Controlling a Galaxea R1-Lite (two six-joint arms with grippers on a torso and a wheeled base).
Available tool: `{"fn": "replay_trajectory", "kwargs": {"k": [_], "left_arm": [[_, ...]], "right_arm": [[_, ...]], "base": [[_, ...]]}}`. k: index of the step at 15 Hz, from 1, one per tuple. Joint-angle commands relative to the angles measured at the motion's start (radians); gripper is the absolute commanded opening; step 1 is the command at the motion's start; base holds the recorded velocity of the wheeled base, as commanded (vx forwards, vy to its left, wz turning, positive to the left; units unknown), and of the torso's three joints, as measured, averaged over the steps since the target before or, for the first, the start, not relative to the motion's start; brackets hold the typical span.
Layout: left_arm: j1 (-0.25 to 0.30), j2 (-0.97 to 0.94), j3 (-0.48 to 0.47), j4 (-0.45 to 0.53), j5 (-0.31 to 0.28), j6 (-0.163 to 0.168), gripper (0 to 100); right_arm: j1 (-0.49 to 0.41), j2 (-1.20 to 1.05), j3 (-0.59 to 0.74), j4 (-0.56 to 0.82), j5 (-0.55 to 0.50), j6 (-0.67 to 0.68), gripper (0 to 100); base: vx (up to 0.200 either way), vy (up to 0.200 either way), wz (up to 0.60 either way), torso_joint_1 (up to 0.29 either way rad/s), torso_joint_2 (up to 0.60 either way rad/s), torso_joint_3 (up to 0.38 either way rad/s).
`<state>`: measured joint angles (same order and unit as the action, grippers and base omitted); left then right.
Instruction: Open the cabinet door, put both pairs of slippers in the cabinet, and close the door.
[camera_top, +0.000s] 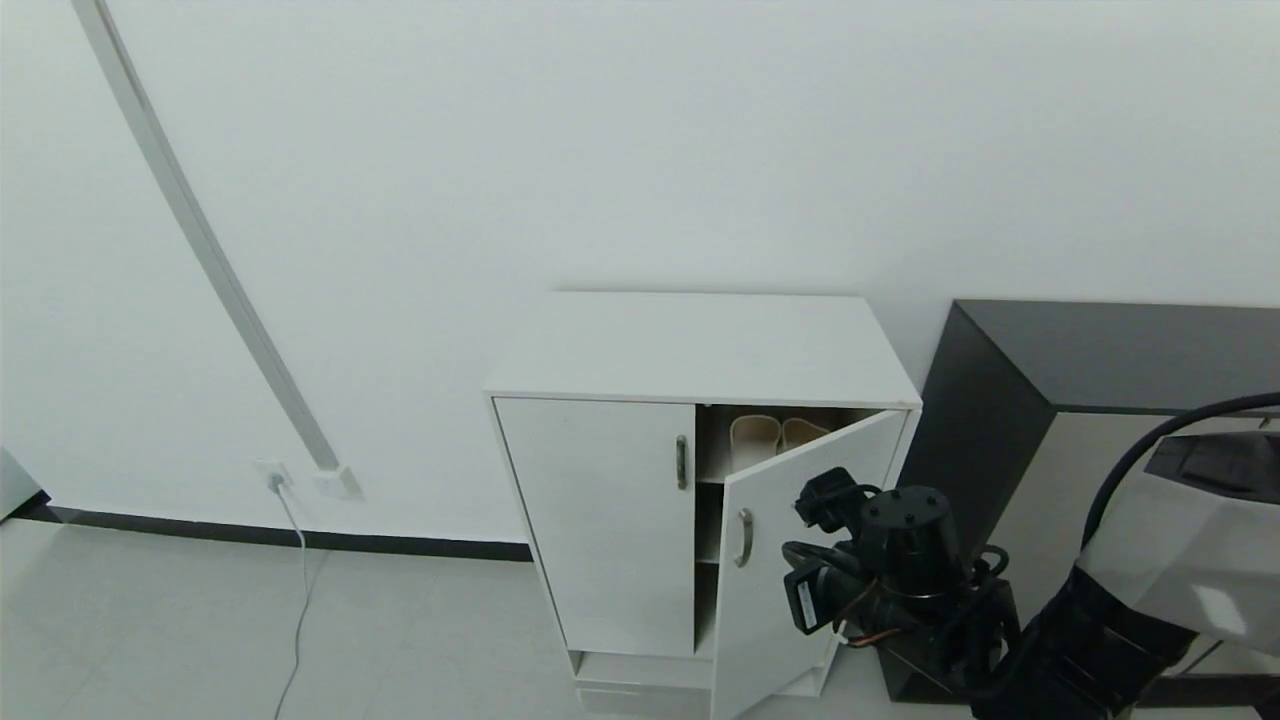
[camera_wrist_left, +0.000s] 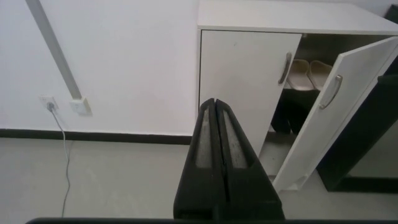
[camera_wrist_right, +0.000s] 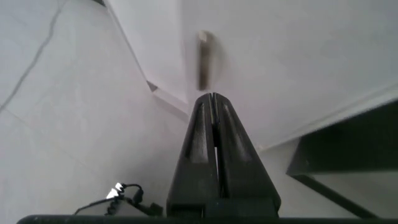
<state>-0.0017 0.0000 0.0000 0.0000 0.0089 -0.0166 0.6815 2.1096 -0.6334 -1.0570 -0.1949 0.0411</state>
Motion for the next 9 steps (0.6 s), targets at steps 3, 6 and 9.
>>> {"fn": "replay_trajectory", "kwargs": {"k": [3, 6, 9], "left_arm": [[0.0, 0.0, 0.0, 0.0, 0.0, 0.001, 0], [0.0, 0.0, 0.0, 0.0, -0.001, 0.001, 0], [0.0, 0.0, 0.0, 0.0, -0.001, 0.003, 0]], "right_arm": [[0.001, 0.009, 0.008, -0.008, -0.001, 0.0, 0], [0.0, 0.007, 0.008, -0.037, -0.001, 0.0, 0], [-0.002, 0.03, -0.008, -0.04, -0.001, 0.002, 0]], "base": [[0.2, 0.0, 0.0, -0.009, -0.01, 0.004], [0.133, 0.0, 0.0, 0.011, 0.0, -0.002], [0.0, 0.0, 0.0, 0.0, 0.0, 0.0]]}}
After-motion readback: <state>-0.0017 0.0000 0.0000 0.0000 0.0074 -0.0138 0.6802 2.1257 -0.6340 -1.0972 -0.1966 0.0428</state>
